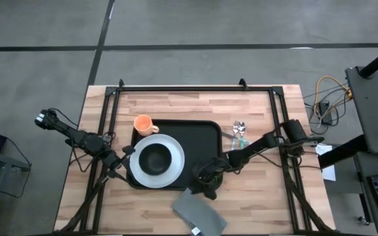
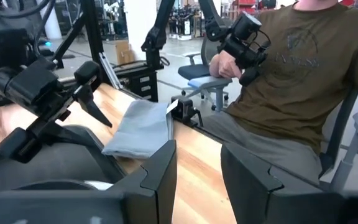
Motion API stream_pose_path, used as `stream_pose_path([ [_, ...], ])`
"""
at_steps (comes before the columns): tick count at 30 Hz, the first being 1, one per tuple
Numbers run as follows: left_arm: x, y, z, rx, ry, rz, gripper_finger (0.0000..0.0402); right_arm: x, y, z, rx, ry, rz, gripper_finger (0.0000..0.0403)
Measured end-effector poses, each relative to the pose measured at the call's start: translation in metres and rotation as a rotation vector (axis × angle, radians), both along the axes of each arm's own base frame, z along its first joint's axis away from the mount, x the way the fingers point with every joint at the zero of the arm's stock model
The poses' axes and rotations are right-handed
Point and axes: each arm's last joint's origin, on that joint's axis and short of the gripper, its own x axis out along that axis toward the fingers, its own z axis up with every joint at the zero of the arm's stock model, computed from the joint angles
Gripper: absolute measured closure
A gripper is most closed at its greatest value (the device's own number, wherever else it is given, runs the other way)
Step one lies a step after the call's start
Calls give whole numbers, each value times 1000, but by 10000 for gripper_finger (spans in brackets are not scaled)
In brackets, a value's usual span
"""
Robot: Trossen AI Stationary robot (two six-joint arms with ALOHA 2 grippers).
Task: Set up tray
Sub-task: Put the gray table napkin on the right side of the white plate
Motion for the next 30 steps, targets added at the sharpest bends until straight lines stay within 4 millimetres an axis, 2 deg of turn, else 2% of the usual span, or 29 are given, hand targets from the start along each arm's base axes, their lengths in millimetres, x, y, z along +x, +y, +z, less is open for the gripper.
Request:
stream_pose_path([
  [9,1,0,-1,5,10,1,295,11,2,-13,-3,46,-9,220],
  [23,1,0,-1,5,10,1,295,15,3,-10,-23,41,-10,221],
  [30,1,0,-1,5,10,1,295,14,3,-11,-26,48,-10,239],
])
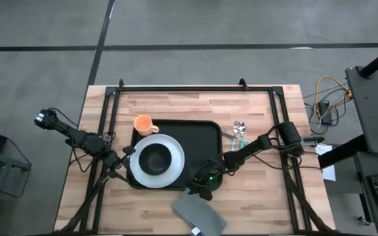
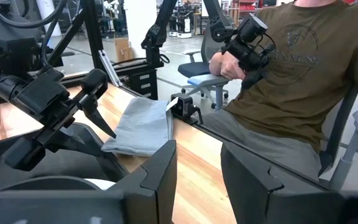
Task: Set up tray
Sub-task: Put the gray table napkin on the right side of the white plate
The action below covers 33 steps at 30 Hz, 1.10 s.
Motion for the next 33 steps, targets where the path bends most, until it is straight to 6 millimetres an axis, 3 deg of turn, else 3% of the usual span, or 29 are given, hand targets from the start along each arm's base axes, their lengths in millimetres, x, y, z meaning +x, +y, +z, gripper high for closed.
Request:
stream_pose_path([
  [18,0,0,0,0,0,0,295,-1,1,0,-18,-9,14,309],
  [33,0,0,0,0,0,0,295,-1,0,-1,-67,-25,22,393],
])
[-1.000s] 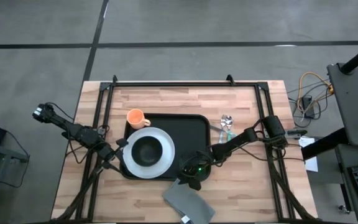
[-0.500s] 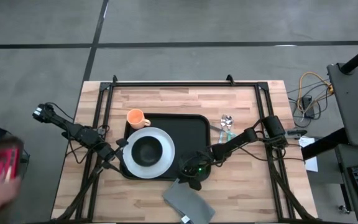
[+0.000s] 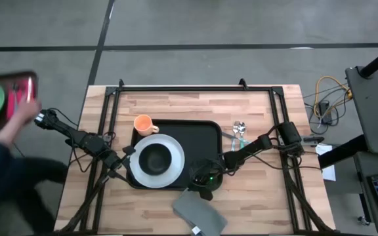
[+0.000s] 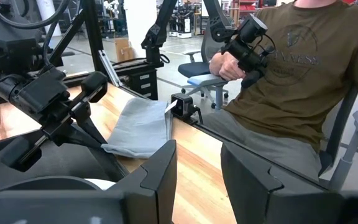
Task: Set up tray
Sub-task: Put the gray table napkin on the right side of the white plate
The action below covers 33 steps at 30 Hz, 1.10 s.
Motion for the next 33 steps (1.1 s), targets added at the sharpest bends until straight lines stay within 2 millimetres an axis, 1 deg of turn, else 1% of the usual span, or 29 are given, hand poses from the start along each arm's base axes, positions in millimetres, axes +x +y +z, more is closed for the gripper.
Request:
stream_pose_path([
  [10,0,0,0,0,0,0,295,0,0,2,-6,-5,6,394],
  [16,0,0,0,0,0,0,295,-3,0,11,-1,-18,14,394],
  [20,0,0,0,0,0,0,295,-9,-3,14,-16,-23,7,394],
  [23,0,0,0,1,1,0,295,-18,-6,23,-41,-45,-24,394],
  [26,0,0,0,1,1,0,295,-31,-11,30,-64,-60,-61,394],
  [31,0,0,0,1,1,0,295,-58,-20,37,-113,-89,-154,394],
  [33,0,0,0,1,2,0,295,-69,-24,36,-140,-86,-207,394],
])
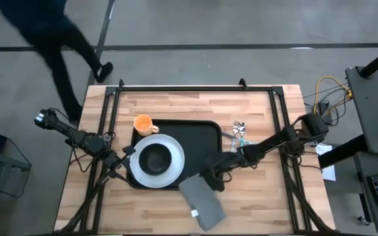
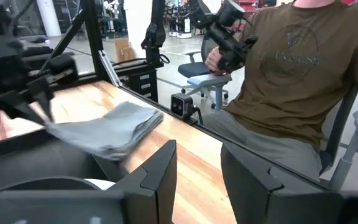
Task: Set up tray
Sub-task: Put the gray table napkin on the right side of the white plate
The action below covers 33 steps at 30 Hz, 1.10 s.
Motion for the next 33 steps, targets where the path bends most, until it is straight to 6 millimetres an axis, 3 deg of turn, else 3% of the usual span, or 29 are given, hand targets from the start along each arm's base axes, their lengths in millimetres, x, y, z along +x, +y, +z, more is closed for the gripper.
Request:
stream_pose_path([
  [4,0,0,-1,3,5,1,295,-16,-7,-7,-3,-36,-86,394],
  [11,1,0,-1,7,13,2,295,-26,-19,-17,-30,-59,-201,395],
  [33,1,0,-1,8,14,3,295,-35,-40,-26,-192,-61,-490,394],
])
